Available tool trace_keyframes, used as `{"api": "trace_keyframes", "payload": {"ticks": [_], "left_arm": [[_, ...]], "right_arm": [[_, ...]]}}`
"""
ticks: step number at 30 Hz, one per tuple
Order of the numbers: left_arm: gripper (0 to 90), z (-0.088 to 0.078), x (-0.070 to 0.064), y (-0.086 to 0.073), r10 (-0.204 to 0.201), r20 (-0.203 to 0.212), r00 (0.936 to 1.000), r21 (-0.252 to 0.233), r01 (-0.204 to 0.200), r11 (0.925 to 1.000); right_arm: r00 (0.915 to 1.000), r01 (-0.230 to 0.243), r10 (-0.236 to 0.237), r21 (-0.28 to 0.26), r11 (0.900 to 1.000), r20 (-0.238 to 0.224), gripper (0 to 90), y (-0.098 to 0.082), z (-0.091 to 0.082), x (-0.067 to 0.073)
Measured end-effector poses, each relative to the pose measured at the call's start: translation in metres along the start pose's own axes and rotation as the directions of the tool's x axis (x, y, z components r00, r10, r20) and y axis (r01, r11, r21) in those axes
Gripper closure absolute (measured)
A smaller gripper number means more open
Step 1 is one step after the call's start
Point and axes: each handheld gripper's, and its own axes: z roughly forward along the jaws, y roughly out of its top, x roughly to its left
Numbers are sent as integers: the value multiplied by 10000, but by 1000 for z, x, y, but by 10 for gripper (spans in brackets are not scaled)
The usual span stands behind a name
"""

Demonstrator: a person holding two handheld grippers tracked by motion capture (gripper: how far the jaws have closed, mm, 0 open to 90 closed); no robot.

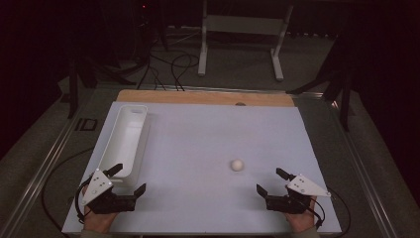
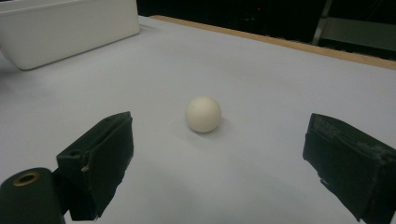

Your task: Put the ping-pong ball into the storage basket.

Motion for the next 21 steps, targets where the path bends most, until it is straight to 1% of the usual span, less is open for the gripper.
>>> {"api": "trace_keyframes", "payload": {"ticks": [7,11,17,21], "left_arm": [[2,-1,-1,1,-7,-27,10000,-127,7,9999],[2,-2,-1,1,-121,17,9999,-152,121,9998],[3,-3,-3,6,-78,45,10000,-139,78,9999],[3,-4,-4,10,57,-7,10000,-132,-57,9999]], "right_arm": [[10000,-2,2,-12,10000,12,85,0,0,0],[10000,-24,24,-16,10000,32,85,0,-1,0],[10000,-40,40,-5,10000,25,85,-1,-1,0],[10000,-15,15,8,10000,88,85,-1,-1,0]]}}
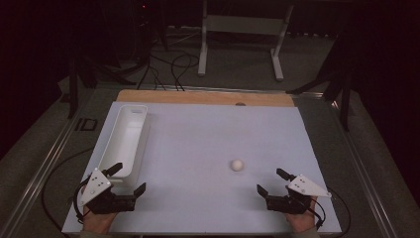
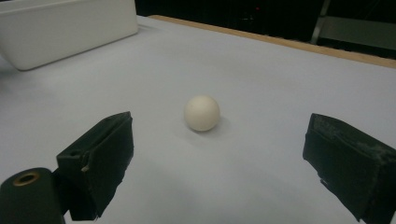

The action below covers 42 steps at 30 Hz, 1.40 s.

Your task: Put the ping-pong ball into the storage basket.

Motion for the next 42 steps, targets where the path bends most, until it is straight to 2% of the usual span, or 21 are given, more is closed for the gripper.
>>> {"api": "trace_keyframes", "payload": {"ticks": [30,36,42], "left_arm": [[6,5,-11,24,504,450,9977,-60,-501,9987],[6,12,-15,30,683,608,9958,87,-690,9976],[6,17,-15,33,691,819,9942,234,-712,9972]], "right_arm": [[10000,-30,30,-40,10000,-76,85,1,3,2],[10000,-41,41,-75,10000,-61,85,1,2,1],[10000,-54,53,-64,10000,-56,85,1,2,1]]}}
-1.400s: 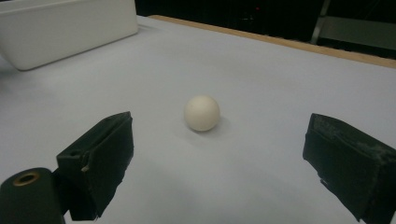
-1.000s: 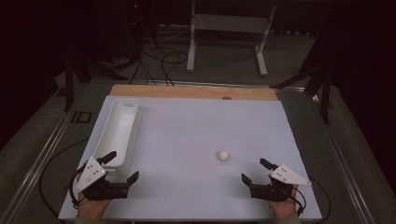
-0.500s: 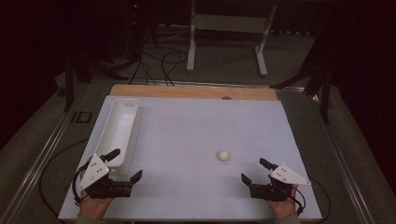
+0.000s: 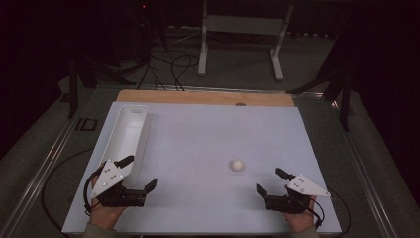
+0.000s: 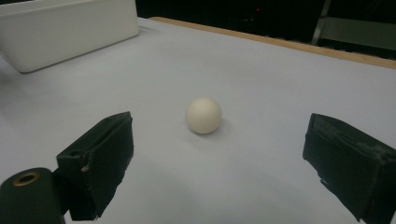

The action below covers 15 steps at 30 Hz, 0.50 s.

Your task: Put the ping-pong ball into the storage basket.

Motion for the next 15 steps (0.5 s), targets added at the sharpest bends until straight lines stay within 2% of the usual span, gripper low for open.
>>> {"api": "trace_keyframes", "payload": {"ticks": [15], "left_arm": [[4,12,-1,10,99,442,9990,86,-103,9999]], "right_arm": [[10000,0,0,-40,10000,35,85,1,-1,0]]}}
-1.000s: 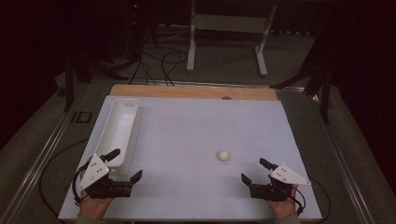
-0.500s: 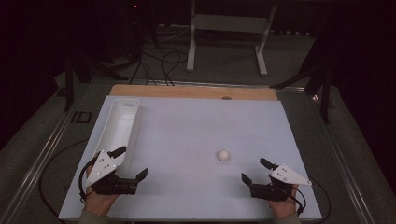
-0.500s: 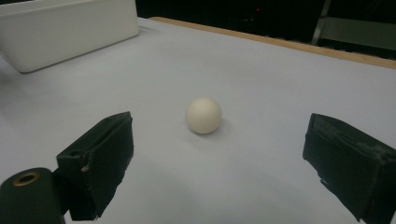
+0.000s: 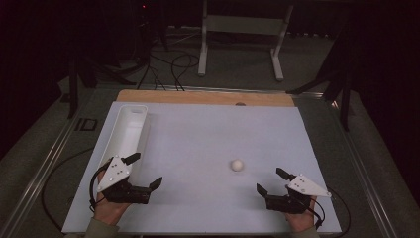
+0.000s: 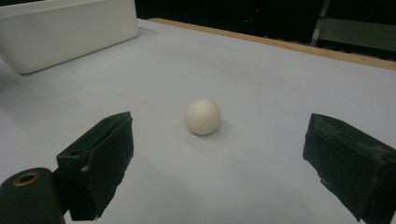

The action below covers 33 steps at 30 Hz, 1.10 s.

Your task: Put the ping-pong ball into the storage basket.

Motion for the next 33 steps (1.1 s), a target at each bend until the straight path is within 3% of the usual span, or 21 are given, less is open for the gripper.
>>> {"api": "trace_keyframes", "payload": {"ticks": [14,24,33], "left_arm": [[3,15,-3,13,160,349,9993,-61,-158,9999],[1,28,-3,18,261,674,9974,173,-274,9995],[1,33,-2,20,256,751,9968,186,-271,9995]], "right_arm": [[10000,-24,24,1,10000,4,85,0,0,0],[10000,-17,17,-7,10000,-25,85,0,0,-1],[10000,-31,31,-18,10000,-32,85,0,0,-1]]}}
